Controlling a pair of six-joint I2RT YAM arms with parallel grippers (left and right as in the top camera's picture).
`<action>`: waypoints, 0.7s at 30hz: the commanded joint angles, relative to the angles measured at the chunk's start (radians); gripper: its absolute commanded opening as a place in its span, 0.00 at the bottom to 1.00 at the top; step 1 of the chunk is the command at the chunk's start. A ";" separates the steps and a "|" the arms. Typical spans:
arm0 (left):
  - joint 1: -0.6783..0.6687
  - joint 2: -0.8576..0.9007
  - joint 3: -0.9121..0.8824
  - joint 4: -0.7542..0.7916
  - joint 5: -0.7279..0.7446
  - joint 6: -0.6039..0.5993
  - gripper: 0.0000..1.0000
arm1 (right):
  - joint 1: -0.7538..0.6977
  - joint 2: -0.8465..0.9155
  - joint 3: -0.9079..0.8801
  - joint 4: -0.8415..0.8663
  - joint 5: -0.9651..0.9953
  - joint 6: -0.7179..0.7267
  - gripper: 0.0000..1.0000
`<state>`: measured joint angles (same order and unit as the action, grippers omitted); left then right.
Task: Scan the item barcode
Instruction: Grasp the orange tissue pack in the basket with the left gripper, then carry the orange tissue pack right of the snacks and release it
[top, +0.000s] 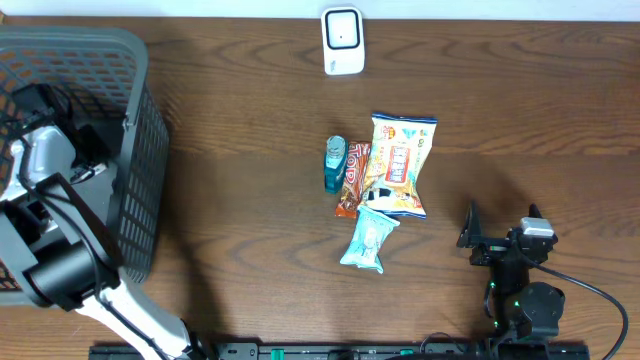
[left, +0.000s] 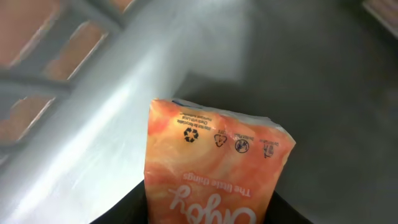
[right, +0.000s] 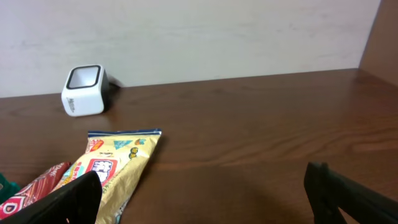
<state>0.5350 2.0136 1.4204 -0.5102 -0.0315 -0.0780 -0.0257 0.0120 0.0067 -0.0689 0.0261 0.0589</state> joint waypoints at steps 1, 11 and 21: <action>0.005 -0.194 -0.008 -0.008 -0.006 -0.037 0.42 | -0.007 -0.005 -0.001 -0.003 0.005 -0.012 0.99; -0.032 -0.680 -0.006 0.002 0.191 -0.307 0.42 | -0.007 -0.005 -0.001 -0.003 0.005 -0.012 0.99; -0.444 -0.851 -0.006 0.013 0.334 -0.331 0.42 | -0.007 -0.005 -0.001 -0.003 0.005 -0.012 0.99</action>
<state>0.2050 1.1564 1.4059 -0.4999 0.2543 -0.3904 -0.0257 0.0120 0.0067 -0.0692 0.0261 0.0589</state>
